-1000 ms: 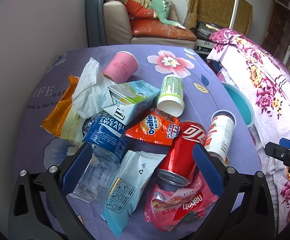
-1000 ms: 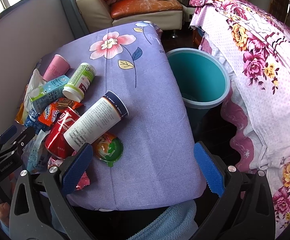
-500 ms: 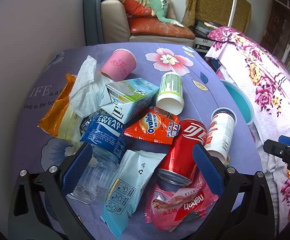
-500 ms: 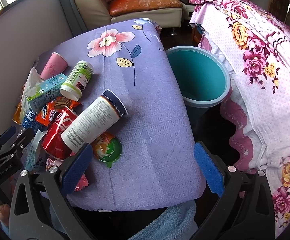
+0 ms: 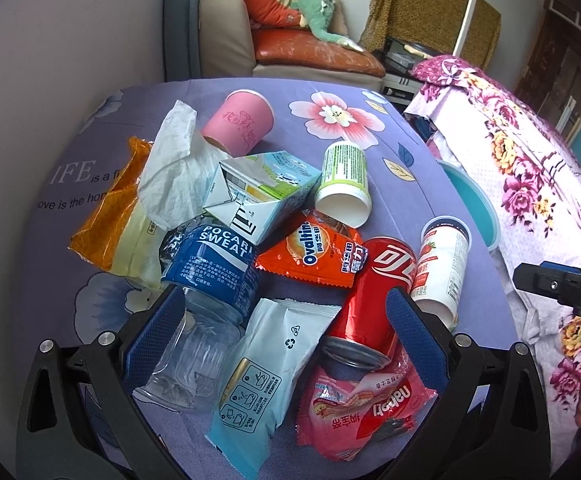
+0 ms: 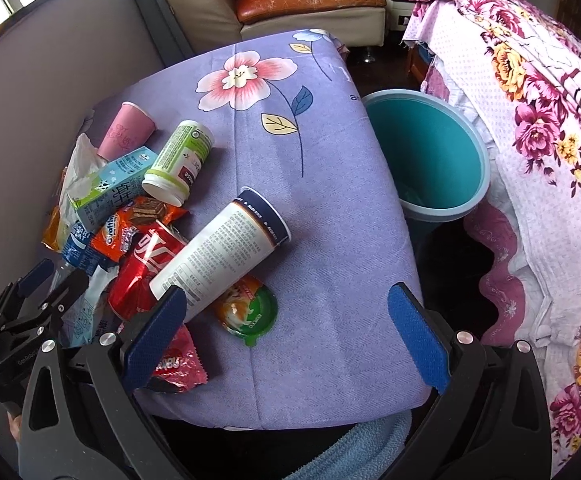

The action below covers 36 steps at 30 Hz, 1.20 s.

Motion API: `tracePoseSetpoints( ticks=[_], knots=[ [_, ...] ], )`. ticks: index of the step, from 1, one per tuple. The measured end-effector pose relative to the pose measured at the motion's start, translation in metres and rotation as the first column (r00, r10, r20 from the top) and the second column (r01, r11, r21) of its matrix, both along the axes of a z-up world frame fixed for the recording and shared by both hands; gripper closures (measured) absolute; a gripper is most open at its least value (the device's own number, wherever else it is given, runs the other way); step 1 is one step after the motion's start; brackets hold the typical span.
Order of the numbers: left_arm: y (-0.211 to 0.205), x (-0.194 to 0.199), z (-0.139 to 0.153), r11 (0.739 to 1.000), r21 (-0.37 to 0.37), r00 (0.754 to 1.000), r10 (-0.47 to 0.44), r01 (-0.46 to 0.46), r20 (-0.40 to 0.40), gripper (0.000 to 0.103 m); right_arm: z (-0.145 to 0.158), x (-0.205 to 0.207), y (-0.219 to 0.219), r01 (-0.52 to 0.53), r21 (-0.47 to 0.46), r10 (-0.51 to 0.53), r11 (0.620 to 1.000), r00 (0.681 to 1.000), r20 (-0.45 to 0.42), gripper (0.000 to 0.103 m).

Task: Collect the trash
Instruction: 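Grasp the white ALDI paper cup with the right gripper while the left gripper grasps the red Coca-Cola can, then carry the white cup in the right gripper over the teal bin while the left gripper carries the can there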

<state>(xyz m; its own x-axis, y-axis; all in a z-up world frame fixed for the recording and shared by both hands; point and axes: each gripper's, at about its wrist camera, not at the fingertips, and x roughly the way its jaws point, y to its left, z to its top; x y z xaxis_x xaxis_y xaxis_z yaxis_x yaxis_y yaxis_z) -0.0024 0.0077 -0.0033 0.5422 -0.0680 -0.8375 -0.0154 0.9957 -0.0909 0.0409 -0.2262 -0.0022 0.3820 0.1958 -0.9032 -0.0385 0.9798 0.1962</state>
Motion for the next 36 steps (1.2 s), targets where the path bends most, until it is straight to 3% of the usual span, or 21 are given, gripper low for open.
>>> tracePoseSetpoints(
  ticks=[2,4,7,14,15,16,18,20,22,26,32,36],
  knots=[
    [0.008,0.002,-0.001,0.999,-0.044,0.999,-0.02,0.018,-0.039,0.003,-0.003,0.008,0.006,-0.005,0.027,0.005,1.0,1.0,-0.022,0.006],
    [0.012,0.003,0.001,0.997,-0.074,0.997,-0.032,0.027,-0.065,0.003,-0.008,0.016,0.012,-0.013,0.075,0.017,0.997,0.999,-0.05,0.014],
    [0.016,0.004,0.005,0.997,-0.055,0.997,-0.049,0.045,-0.065,0.003,-0.019,0.031,0.019,0.0,0.149,0.018,0.989,0.993,-0.115,0.023],
    [0.009,0.008,0.004,0.988,0.012,0.985,-0.15,0.152,-0.088,0.003,-0.048,0.056,0.028,0.052,0.249,0.007,0.967,0.973,-0.23,0.023],
    [0.008,0.009,0.003,0.987,0.014,0.983,-0.161,0.163,-0.091,0.003,-0.052,0.059,0.028,0.057,0.261,0.007,0.964,0.971,-0.237,0.027],
    [0.006,0.009,0.002,0.985,0.011,0.981,-0.171,0.173,-0.091,0.003,-0.055,0.06,0.029,0.06,0.272,0.008,0.96,0.97,-0.244,0.044],
    [0.002,0.011,0.0,0.981,0.007,0.977,-0.193,0.195,-0.093,0.007,-0.063,0.063,0.031,0.061,0.31,0.024,0.949,0.965,-0.261,0.051],
    [-0.003,0.013,-0.002,0.975,-0.003,0.97,-0.222,0.223,-0.102,0.014,-0.062,0.063,0.032,0.055,0.315,0.027,0.947,0.968,-0.25,0.051],
    [-0.012,0.014,-0.003,0.966,-0.022,0.96,-0.26,0.259,-0.109,0.028,-0.054,0.064,0.033,0.037,0.316,0.036,0.948,0.974,-0.224,0.051],
    [-0.029,0.02,-0.01,0.944,-0.052,0.934,-0.329,0.325,-0.138,0.03,-0.031,0.064,0.028,0.006,0.3,0.043,0.954,0.986,-0.159,0.051],
    [-0.049,0.037,-0.031,0.932,-0.028,0.911,-0.361,0.363,-0.201,0.033,-0.006,0.062,0.004,-0.002,0.232,0.02,0.973,0.997,-0.075,0.051],
    [-0.057,0.05,-0.047,0.93,-0.028,0.901,-0.362,0.366,-0.241,0.055,-0.002,0.059,-0.013,0.001,0.188,0.006,0.982,0.999,-0.041,0.051]
  ],
)
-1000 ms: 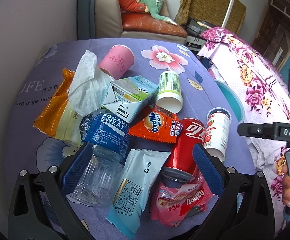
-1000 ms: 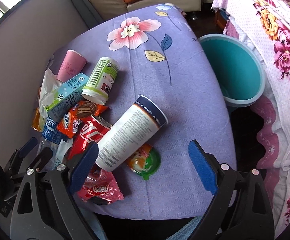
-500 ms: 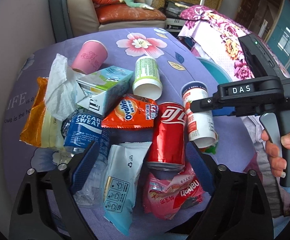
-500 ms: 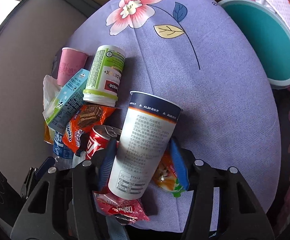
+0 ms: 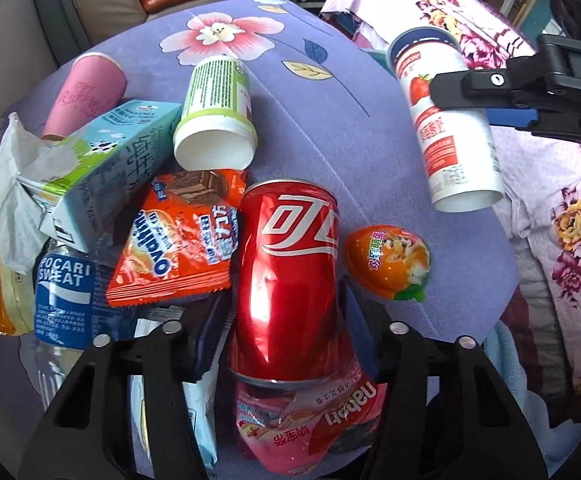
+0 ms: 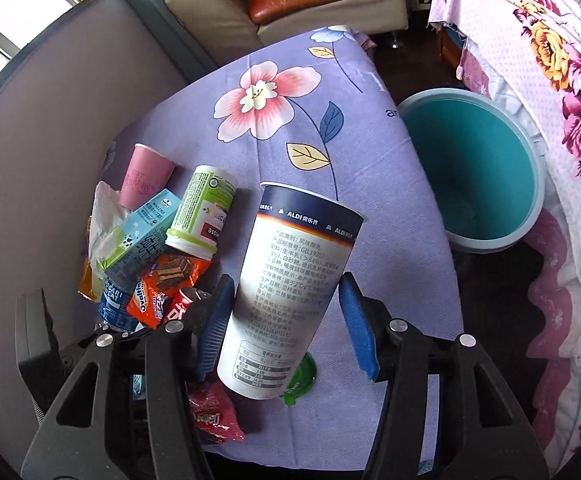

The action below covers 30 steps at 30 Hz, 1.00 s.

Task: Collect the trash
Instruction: 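Carry the white cup in the right gripper over the teal bin while the left gripper carries the can there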

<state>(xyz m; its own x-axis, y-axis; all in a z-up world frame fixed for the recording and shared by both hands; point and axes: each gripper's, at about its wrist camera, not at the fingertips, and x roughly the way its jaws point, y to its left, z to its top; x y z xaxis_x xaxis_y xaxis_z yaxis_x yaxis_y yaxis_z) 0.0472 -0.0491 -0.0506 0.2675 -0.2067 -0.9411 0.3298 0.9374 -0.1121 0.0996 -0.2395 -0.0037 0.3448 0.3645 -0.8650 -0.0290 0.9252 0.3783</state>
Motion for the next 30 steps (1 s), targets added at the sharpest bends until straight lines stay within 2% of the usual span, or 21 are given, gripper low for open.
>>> tracePoseSetpoints(
  ticks=[3,7,13,16,18,23,30],
  knots=[
    [-0.003,0.005,-0.005,1.0,-0.008,1.0,0.014,-0.014,-0.004,0.056,-0.003,-0.001,-0.01,0.005,-0.016,-0.005,1.0,1.0,0.011,0.051],
    [-0.003,0.009,0.006,0.999,-0.037,0.999,0.033,-0.033,0.008,0.057,-0.009,0.0,-0.023,0.02,-0.011,-0.02,1.0,1.0,0.023,0.051],
    [-0.004,0.01,0.059,0.994,-0.106,0.996,0.042,-0.034,0.074,0.057,-0.009,0.006,-0.049,0.054,0.02,-0.055,0.998,0.997,0.052,0.051],
    [-0.005,0.023,0.082,0.989,-0.143,0.993,0.059,-0.044,0.104,0.057,-0.008,0.011,-0.066,0.082,0.047,-0.085,0.996,0.994,0.062,0.051],
    [-0.011,0.036,0.091,0.989,-0.139,0.989,0.068,-0.05,0.128,0.057,-0.006,0.014,-0.078,0.101,0.052,-0.105,0.994,0.991,0.078,0.051],
    [-0.059,0.08,0.084,0.993,-0.119,0.991,0.031,-0.015,0.134,0.057,-0.001,0.024,-0.118,0.184,0.026,-0.185,0.983,0.974,0.133,0.051],
    [-0.16,0.136,0.039,0.991,-0.078,0.99,-0.105,0.113,0.098,0.057,-0.016,0.04,-0.188,0.318,-0.019,-0.313,0.948,0.94,0.139,0.051]
  ],
)
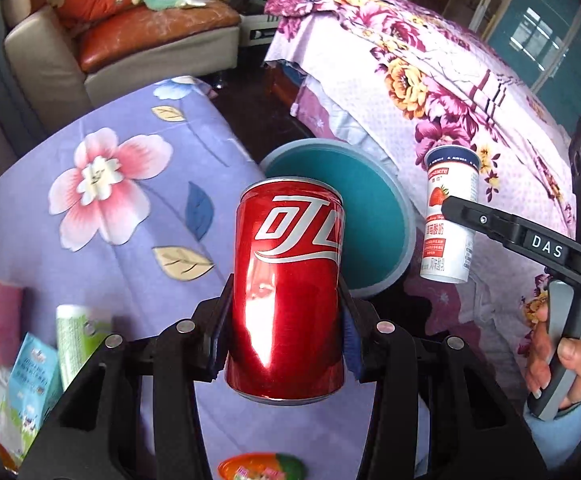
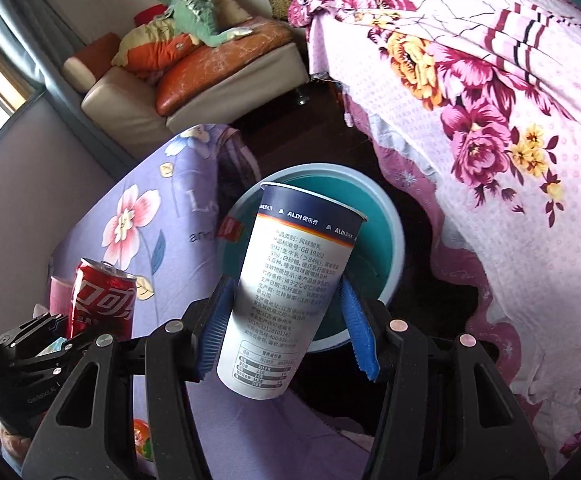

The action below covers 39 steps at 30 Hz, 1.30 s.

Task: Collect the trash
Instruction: 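Carry the white cup in the right gripper over the teal bin while the left gripper carries the can there, then open the right gripper to drop the cup into the bin while the left gripper drops the can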

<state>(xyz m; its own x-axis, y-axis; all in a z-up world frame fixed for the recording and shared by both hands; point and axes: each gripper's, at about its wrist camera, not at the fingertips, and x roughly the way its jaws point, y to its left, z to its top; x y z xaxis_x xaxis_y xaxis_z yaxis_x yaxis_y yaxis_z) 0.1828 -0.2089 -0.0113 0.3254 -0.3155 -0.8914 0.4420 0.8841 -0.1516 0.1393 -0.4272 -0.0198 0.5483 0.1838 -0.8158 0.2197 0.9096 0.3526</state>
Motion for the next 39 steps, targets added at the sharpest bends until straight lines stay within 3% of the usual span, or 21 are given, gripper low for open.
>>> tracePoseSetpoints(
  ticks=[9,13,15,18,21,28,34,39],
  knots=[
    [-0.065,0.037,-0.038,0.997,0.041,0.997,-0.059,0.061,-0.041,0.056,-0.03,0.02,-0.032,0.017,-0.003,-0.017,1.0,0.998,-0.068,0.051],
    [-0.071,0.045,-0.042,0.998,0.041,0.998,-0.043,0.044,-0.035,0.038,-0.039,0.03,-0.032,-0.004,-0.011,0.003,1.0,0.996,-0.094,0.051],
    [-0.069,0.047,-0.043,0.999,0.03,0.998,-0.031,0.033,-0.049,0.038,-0.041,0.035,-0.031,-0.015,-0.011,0.014,1.0,0.994,-0.105,0.051],
    [-0.063,0.047,-0.042,1.0,0.017,0.998,-0.011,0.011,-0.057,0.035,-0.044,0.039,-0.028,-0.035,-0.011,0.033,0.999,0.993,-0.117,0.051],
    [-0.055,0.044,-0.037,1.0,0.008,0.999,0.012,-0.012,-0.041,0.023,-0.046,0.042,-0.024,-0.048,-0.012,0.046,0.999,0.991,-0.124,0.051],
    [-0.019,0.037,-0.025,0.997,-0.007,0.997,0.077,-0.077,-0.027,0.016,-0.049,0.047,-0.012,-0.073,-0.015,0.07,0.997,0.986,-0.149,0.049],
    [0.017,0.025,-0.017,0.99,-0.039,0.991,0.133,-0.134,-0.034,0.015,-0.042,0.043,0.003,-0.084,-0.015,0.081,0.996,0.986,-0.144,0.033],
    [0.041,0.011,-0.014,0.987,-0.044,0.987,0.155,-0.157,-0.042,0.015,-0.031,0.034,0.017,-0.085,-0.016,0.082,0.996,0.988,-0.134,0.029]
  ],
)
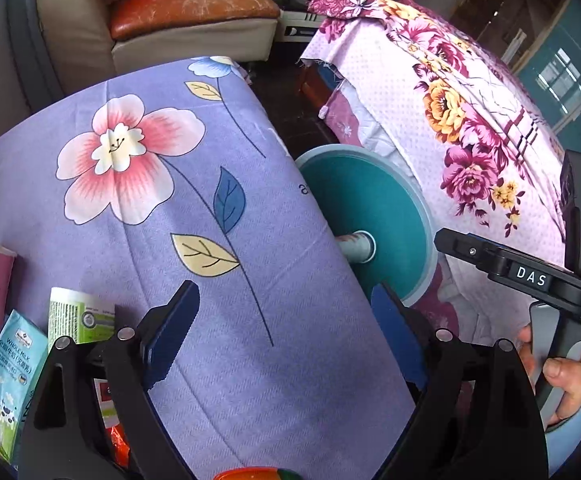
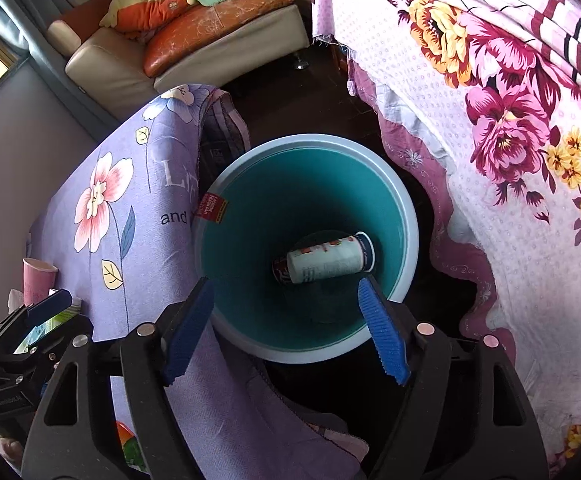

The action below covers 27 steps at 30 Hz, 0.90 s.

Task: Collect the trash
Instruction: 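Open the right gripper to drop the cup into the bin while the left gripper drops the can, then grasp the clear Pocari Sweat bottle with the left gripper while the right gripper grasps the pink Nabati packet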

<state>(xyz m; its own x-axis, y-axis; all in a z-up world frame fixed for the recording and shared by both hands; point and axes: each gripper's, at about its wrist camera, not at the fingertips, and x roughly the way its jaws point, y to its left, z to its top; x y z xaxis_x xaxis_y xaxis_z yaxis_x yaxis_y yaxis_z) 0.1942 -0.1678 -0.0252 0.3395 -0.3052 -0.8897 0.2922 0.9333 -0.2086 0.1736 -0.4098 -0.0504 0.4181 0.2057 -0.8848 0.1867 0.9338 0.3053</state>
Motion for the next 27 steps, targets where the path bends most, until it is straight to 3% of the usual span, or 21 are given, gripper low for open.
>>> tracePoseSetpoints(
  ticks=[11,18,23,27],
  knots=[
    [0.059,-0.054,0.024,1.0,-0.004,0.999,0.02,-0.02,0.051,0.014,0.021,-0.048,0.067,-0.118,-0.034,0.117,0.992,0.993,-0.009,0.027],
    [0.106,-0.096,0.032,0.999,-0.01,0.997,0.051,-0.05,0.054,0.014,0.032,-0.085,0.123,-0.235,-0.054,0.234,0.97,0.972,-0.029,0.026],
    [0.144,-0.127,0.036,0.997,0.011,0.995,0.079,-0.08,0.068,0.014,0.034,-0.11,0.171,-0.35,-0.061,0.346,0.935,0.936,-0.064,0.025],
    [0.177,-0.148,0.039,0.993,0.016,0.99,0.119,-0.12,0.071,0.014,0.032,-0.13,0.216,-0.464,-0.05,0.459,0.884,0.884,-0.09,0.025]
  ],
)
